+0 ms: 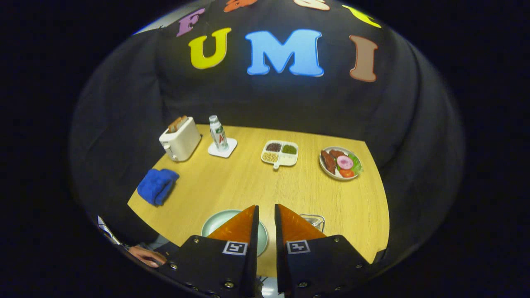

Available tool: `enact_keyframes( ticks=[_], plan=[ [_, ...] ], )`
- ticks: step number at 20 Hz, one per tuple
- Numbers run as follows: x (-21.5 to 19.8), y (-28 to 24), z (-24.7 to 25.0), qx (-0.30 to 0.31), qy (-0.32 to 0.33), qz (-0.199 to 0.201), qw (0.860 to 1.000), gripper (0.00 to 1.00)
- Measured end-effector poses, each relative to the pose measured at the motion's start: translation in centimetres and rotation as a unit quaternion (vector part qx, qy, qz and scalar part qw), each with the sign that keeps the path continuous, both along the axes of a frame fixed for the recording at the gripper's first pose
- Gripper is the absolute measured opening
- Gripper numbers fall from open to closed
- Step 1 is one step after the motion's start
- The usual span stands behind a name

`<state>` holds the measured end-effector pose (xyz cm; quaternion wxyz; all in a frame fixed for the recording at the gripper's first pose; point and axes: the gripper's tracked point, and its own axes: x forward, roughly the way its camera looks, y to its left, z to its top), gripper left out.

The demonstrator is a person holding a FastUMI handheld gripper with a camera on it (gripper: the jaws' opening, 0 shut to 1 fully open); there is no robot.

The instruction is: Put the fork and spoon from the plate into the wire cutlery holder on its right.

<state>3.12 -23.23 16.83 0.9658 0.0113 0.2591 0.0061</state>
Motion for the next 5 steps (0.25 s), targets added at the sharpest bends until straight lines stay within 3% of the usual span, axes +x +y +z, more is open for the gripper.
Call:
enact_keyframes(
  ticks=[5],
  plan=[
    [-0.5, 1.6, 4.4, -0.023, -0.154, -0.036, 0.987, 0.2]
  ],
)
